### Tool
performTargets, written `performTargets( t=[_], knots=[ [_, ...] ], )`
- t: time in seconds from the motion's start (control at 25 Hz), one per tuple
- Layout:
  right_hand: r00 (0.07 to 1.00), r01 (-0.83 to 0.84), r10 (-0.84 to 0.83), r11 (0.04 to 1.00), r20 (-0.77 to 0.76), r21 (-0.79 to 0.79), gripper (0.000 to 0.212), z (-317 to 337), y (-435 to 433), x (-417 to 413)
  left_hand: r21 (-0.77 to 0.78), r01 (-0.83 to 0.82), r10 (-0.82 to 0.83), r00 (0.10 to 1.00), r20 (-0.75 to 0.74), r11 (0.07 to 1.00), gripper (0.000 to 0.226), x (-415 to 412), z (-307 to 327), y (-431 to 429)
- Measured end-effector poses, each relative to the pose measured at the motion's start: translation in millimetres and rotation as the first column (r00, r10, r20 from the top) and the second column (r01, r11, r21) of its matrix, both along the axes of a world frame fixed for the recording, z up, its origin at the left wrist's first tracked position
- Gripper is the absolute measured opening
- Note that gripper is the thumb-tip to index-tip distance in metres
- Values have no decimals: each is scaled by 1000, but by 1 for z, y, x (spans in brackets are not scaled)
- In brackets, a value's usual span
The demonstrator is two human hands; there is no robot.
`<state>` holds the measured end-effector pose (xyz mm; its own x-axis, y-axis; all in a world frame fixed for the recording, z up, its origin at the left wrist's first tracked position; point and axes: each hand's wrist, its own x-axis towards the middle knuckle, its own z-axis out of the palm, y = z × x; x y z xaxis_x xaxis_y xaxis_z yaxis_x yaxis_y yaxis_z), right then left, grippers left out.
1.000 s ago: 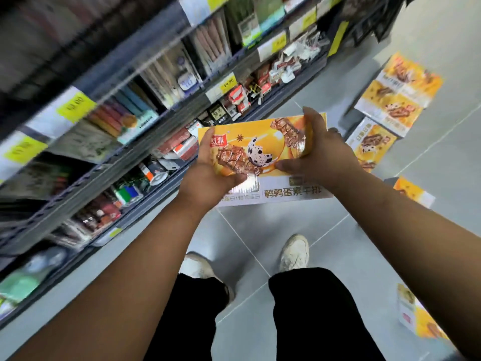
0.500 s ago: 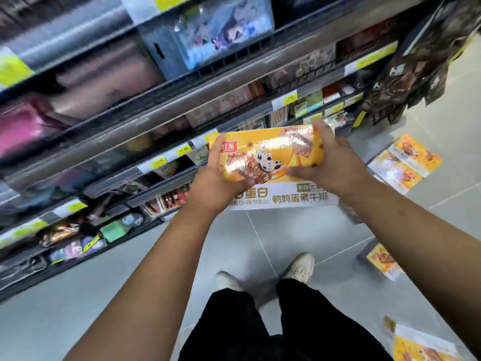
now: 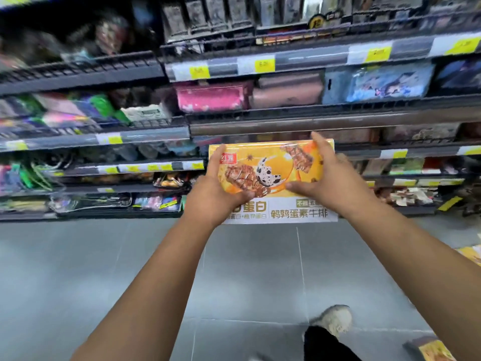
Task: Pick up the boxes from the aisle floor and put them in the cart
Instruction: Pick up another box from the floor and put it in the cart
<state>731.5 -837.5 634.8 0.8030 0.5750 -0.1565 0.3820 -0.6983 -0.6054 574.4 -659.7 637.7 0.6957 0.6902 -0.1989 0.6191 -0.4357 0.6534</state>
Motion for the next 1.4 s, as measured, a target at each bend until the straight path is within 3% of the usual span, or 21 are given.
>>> performTargets(
  t=[0.24,0.52,0.8,1.04,1.2,1.4],
  knots=[
    [969,-247,247,969,26,2,117,28,104,-95,-25,-250,251,967,46,968,112,-133,25,61],
    [847,-530,529,848,60,7,119,39,245,-158,31,-525,523,850,61,851,111,-229,37,134],
    [597,-801,797,599,88,11,120,56,397,-233,41,-786,783,618,75,617,113,-313,49,204],
    [356,-934,929,357,98,5,121,59,508,-358,85,-920,919,389,58,384,115,-424,48,249],
    [196,-980,976,199,97,-21,122,54,567,-463,53,-960,957,279,80,275,117,-519,38,279],
    [122,-993,988,121,95,14,122,51,642,-594,68,-974,973,222,70,217,118,-643,42,338]
  ],
)
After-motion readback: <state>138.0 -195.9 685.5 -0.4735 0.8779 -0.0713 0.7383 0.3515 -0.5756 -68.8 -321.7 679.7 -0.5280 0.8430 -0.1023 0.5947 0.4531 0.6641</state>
